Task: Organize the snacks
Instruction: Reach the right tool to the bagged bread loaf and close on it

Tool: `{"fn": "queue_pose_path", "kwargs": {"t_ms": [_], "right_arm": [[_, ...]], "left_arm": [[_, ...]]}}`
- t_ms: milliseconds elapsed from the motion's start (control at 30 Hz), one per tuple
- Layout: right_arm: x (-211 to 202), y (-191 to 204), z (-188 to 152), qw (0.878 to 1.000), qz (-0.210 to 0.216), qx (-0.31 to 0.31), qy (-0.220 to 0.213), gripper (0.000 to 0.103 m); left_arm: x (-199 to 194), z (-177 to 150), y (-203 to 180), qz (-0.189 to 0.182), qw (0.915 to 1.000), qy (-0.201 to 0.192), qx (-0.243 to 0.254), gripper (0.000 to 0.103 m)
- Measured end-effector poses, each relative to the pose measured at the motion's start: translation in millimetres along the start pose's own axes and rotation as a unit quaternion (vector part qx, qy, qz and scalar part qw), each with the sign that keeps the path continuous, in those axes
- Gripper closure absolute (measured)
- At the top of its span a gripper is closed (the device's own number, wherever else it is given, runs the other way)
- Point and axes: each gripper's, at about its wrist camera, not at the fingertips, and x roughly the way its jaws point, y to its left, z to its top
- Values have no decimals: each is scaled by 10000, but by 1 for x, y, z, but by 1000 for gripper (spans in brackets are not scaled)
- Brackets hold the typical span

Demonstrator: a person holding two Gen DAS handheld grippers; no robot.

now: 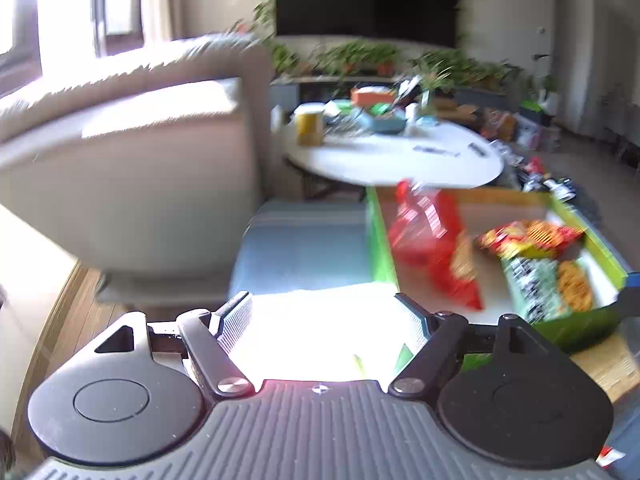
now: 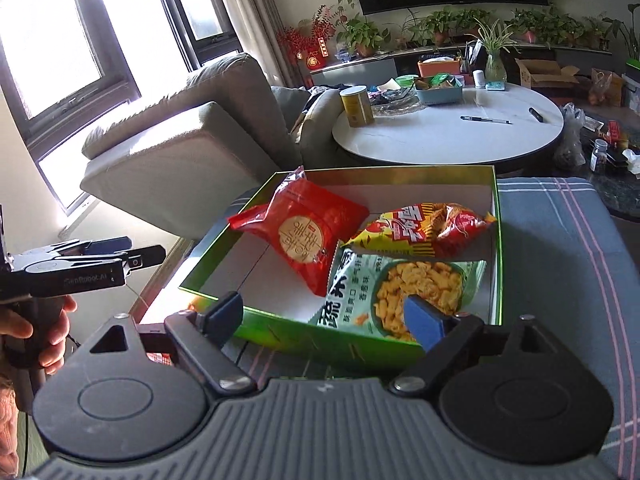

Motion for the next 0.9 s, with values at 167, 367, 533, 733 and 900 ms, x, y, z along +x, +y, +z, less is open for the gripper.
{"fn": "queue_pose_path", "kwargs": {"t_ms": [167,367,533,733,900], "right_arm": [[0,-4,-16,9993,-173,244,229,25],[1,0,-35,9980,-508,0,385,25],[-8,-22,-51,9935,-1029,295,391,22],[-5,-58,-64,9844,-1270,1046,619,22],[-2,-57,-71,9866,-1031,1035,726,23]], "left_arm": [[16,-35,13,63,9984,458,-316,30],[21,-50,1,67,9974,550,-451,30],[-6,-48,-21,-126,9993,207,-301,30],[-20,-45,-82,-1292,9909,360,91,30],[-13,-53,-139,-1925,9773,604,643,30]]}}
